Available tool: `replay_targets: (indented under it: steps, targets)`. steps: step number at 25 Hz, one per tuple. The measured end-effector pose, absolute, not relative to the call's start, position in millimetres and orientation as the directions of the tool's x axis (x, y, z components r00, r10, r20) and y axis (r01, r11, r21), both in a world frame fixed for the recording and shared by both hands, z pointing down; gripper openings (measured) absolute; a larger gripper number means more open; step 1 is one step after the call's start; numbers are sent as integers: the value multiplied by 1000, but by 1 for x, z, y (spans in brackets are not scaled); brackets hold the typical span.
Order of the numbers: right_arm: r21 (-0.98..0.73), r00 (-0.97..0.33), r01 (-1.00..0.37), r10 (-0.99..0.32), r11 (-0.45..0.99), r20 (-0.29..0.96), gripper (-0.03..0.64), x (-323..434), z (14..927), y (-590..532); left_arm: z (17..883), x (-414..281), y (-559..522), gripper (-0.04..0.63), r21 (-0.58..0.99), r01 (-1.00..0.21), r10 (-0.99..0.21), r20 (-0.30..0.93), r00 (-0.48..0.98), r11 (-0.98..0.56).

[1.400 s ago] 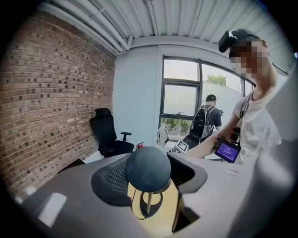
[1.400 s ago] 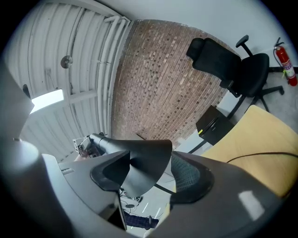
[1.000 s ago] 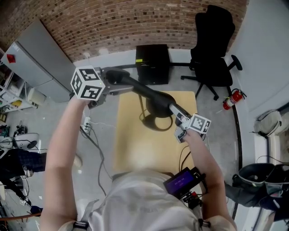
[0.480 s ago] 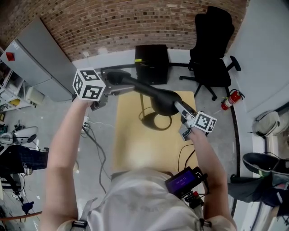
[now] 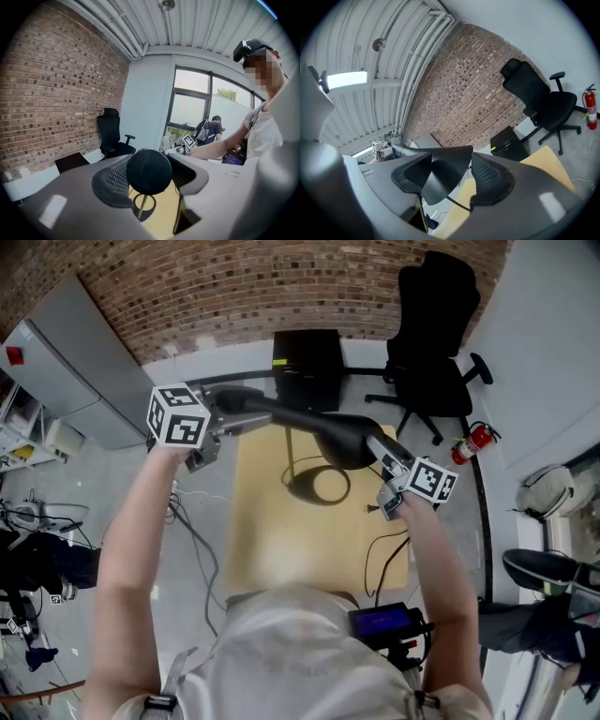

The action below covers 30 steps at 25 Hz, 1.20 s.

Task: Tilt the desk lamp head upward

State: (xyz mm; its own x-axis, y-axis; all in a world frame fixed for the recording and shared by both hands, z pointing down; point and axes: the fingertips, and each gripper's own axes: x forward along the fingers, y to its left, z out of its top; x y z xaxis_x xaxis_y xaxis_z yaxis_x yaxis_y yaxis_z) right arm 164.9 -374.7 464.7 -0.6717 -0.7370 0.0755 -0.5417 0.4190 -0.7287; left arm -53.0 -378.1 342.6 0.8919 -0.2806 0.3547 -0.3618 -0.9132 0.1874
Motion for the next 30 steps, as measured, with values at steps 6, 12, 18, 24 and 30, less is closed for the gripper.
replay_targets:
  steps: [6, 12, 18, 24, 30]
  targets:
    - [-700, -658, -574, -748, 425, 86, 267, 177, 451, -384, 345, -52, -383, 234, 210, -364, -291, 312, 904, -907]
    - [-662, -647, -602, -759, 446, 77, 247, 179, 429, -381, 352, -61, -373, 233, 249, -363, -297, 267, 917, -898]
    - [-630, -640, -637, -760, 445, 111, 250, 177, 424, -381, 355, -65, -370, 233, 216, -347, -295, 241, 925, -913]
    - [-642, -633, -638, -764, 424, 124, 258, 176, 424, -383, 356, -66, -367, 233, 117, -319, -290, 211, 933, -941]
    - [-677, -629, -606, -772, 418, 86, 247, 180, 416, -388, 360, -63, -366, 233, 51, -310, -290, 237, 927, -949]
